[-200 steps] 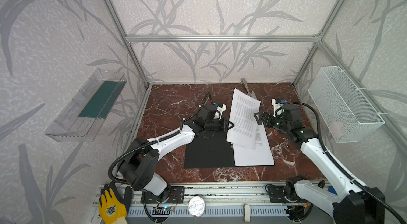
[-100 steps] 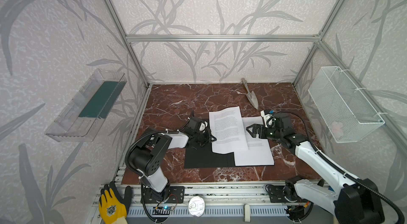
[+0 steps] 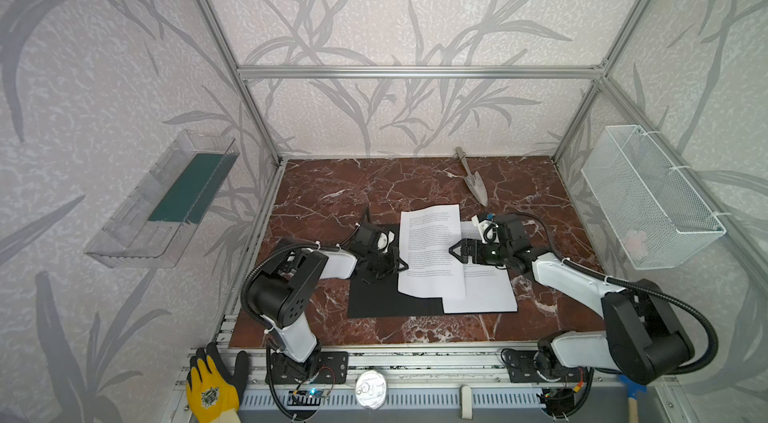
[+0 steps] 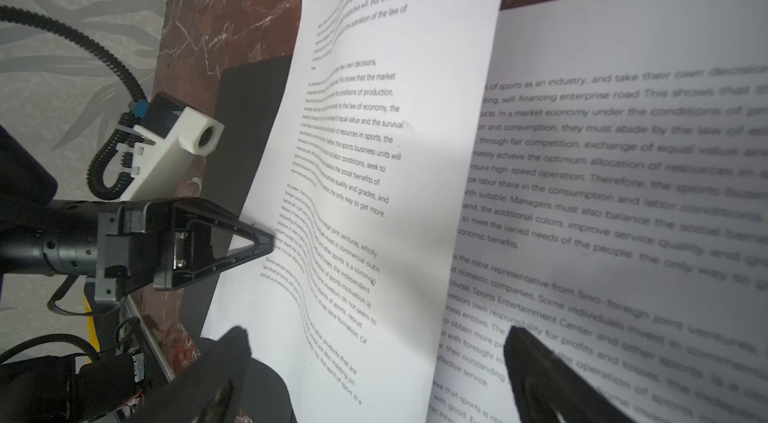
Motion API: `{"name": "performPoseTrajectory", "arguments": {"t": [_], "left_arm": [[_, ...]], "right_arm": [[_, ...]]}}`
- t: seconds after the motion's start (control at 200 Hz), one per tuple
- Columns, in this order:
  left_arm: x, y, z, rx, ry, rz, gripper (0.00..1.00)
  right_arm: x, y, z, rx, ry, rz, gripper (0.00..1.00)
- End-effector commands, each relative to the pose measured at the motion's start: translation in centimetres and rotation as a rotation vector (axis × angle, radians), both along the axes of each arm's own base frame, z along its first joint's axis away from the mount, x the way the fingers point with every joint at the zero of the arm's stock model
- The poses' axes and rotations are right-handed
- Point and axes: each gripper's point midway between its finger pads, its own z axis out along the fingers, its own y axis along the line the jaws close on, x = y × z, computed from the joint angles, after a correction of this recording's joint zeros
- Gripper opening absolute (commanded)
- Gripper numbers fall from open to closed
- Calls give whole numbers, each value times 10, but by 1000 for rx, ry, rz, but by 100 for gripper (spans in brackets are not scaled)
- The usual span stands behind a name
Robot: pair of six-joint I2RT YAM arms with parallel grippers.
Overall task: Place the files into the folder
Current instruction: 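Lower the sheet onto the folder with the left while the right grips its edge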
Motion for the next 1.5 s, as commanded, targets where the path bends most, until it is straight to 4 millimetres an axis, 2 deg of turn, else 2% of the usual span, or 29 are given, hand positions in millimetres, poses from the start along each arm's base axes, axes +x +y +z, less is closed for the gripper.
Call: {"name": "performPoseTrajectory", "arguments": {"t": [0.0,0.075,0.275,0.42,0.68,0.765,0.885,0.985,1.215,1.495], "left_arm": [[-1,8,-3,58,-13,-6,0],[-1,11,-3,70,-15,-5,0],[-1,13,-4,90,-23,-6,0],[-1,12,-5,91,-20,-7,0],[0,13,-5,96,-23,-7,0],[0,12,-5,94,-23,-9,0],[0,11,-5,86,-21,-12,0],[-1,11,-4,84,-25,-11,0],[-1,9,0,73,-32,-15,0],[0,9,-1,74,-30,-12,0]], "right_arm": [[3,11,-2,42,-5,25,93],[3,16,-7,65,18,40,91],[0,30,-4,119,26,89,82],[-3,34,7,157,1,103,73],[-9,37,28,216,-40,115,64],[-10,37,25,206,-37,110,59],[-9,39,13,184,-15,100,57],[-7,39,4,175,10,78,46],[-4,36,-11,152,36,36,37],[-3,38,-15,185,60,12,26]]}}
